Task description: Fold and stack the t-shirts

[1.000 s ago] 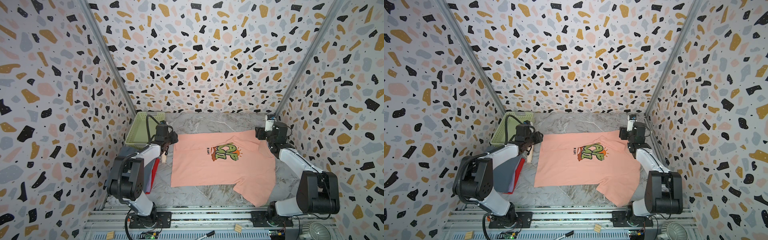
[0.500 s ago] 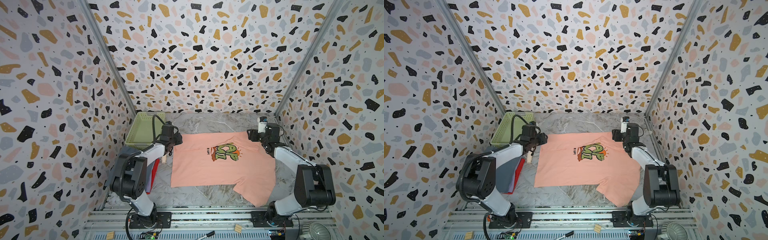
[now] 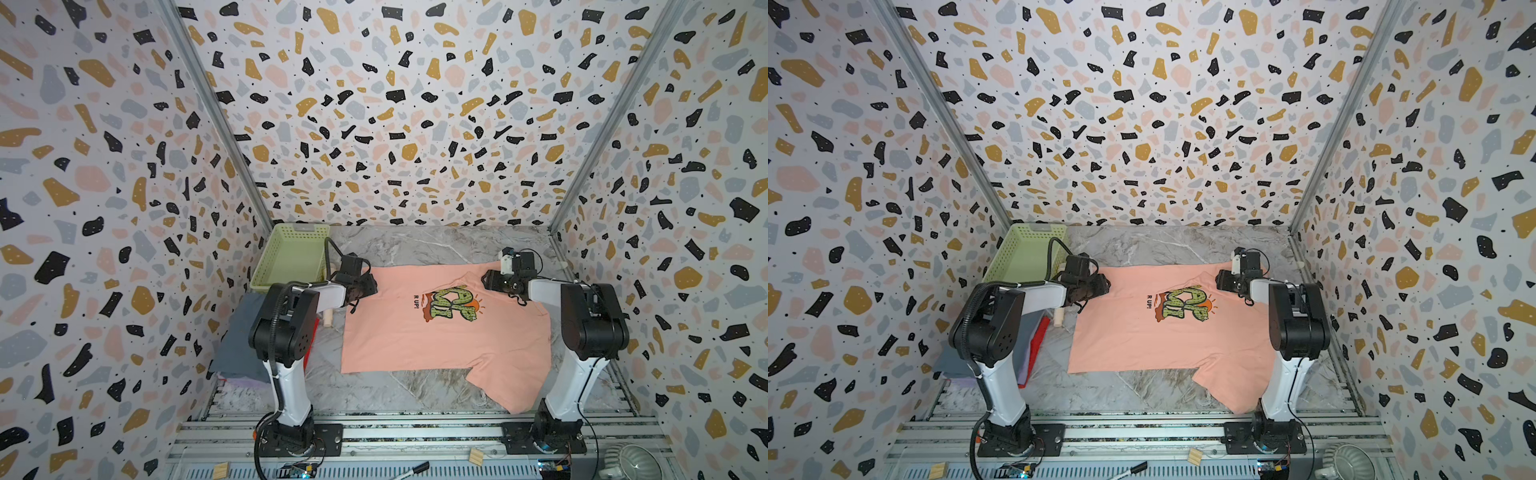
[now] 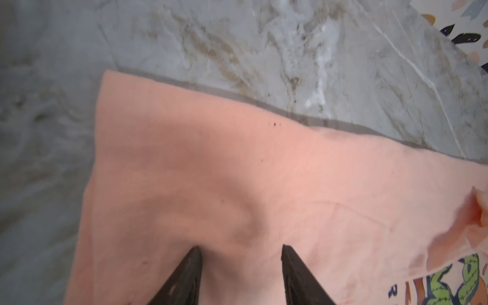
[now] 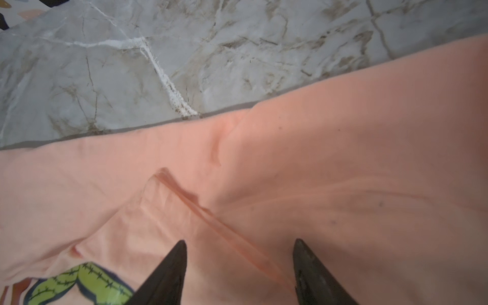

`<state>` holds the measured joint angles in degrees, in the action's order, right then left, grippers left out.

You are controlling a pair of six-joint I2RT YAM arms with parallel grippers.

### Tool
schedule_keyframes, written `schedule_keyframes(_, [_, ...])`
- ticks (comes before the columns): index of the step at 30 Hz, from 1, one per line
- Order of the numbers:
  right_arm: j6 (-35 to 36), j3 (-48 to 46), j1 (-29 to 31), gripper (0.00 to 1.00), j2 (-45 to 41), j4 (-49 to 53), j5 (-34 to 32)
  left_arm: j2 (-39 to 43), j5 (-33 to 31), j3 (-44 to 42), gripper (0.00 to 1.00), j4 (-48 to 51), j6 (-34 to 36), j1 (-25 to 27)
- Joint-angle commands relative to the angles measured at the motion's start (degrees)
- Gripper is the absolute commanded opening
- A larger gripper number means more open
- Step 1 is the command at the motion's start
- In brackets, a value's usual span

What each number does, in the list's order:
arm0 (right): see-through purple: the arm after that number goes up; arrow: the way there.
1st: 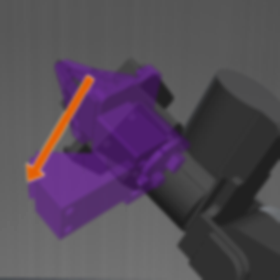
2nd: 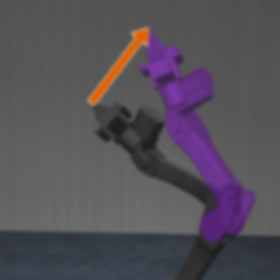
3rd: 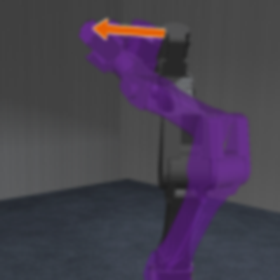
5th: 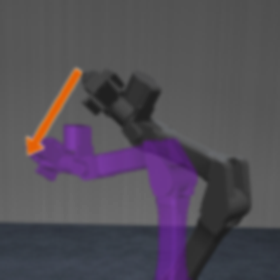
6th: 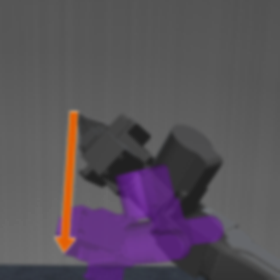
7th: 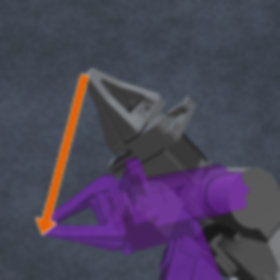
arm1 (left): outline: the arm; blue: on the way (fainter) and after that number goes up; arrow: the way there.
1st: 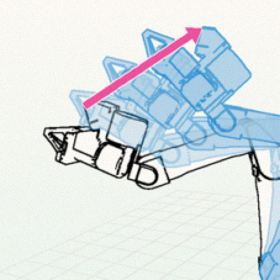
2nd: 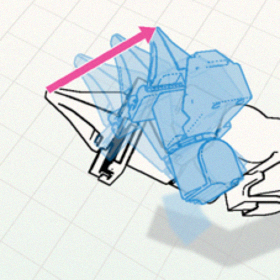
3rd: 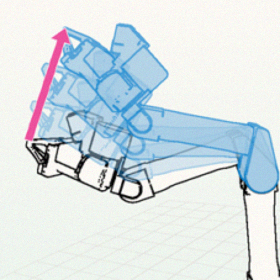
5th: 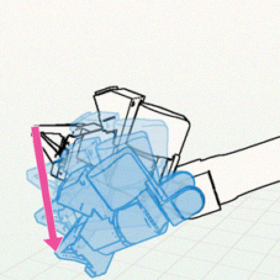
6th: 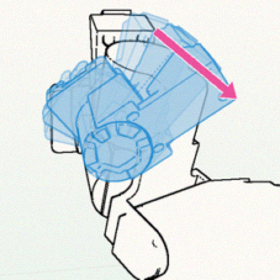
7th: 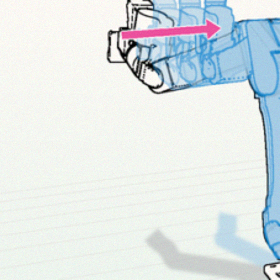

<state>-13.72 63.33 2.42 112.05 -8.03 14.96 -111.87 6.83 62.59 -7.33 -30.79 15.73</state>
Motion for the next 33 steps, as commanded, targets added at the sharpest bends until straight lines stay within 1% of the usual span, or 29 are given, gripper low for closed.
schedule_keyframes(1, [0.3,6.8,-1.0,0.64,3.5,2.1,2.4,-5.0,-1.3,4.5,0.52,2.0,1.1,-0.9])
schedule_keyframes(5, [0.4,14.8,-2.3,0.63,7.3,4.4,2.5,-9.2,-0.4,11.0,0.51,4.7,1.4,-2.1])
schedule_keyframes(9, [2.2,17.4,-1.6,0.64,5.7,4.3,4.8,-8.4,0.8,12.2,0.51,4.7,1.0,-2.1])
schedule_keyframes(13, [2.2,14.6,2.8,0.64,1.4,5.0,1.6,-6.2,1.3,10.1,0.51,3.6,0.6,-2.1])
schedule_keyframes(15, [1.7,13.6,5.0,0.64,0.7,5.1,0.3,-5.4,1.5,9.5,0.51,3.5,0.6,-2.1])
schedule_keyframes(20, [0.4,16.4,7.4,0.63,4.0,7.6,-3.5,-4.8,2.7,9.4,0.51,3.4,0.7,-2.1])
schedule_keyframes(24, [-1.1,18.7,7.8,0.57,6.7,8.9,-5.7,-4.1,2.8,9.1,0.51,3.0,0.7,-2.0])
schedule_keyframes(26, [-1.1,19.4,8.4,0.54,7.5,10.1,-7.1,-3.6,2.8,9.0,0.51,2.9,0.8,-2.0])
schedule_keyframes(29, [-0.3,19.6,9.4,0.54,8.4,10.4,-9.1,-3.2,2.8,8.8,0.51,2.9,0.9,-2.0])
schedule_keyframes(33, [-0.1,20.3,10.0,0.51,10.1,11.0,-9.8,-3.0,3.1,8.7,0.51,2.7,0.8,-2.0])
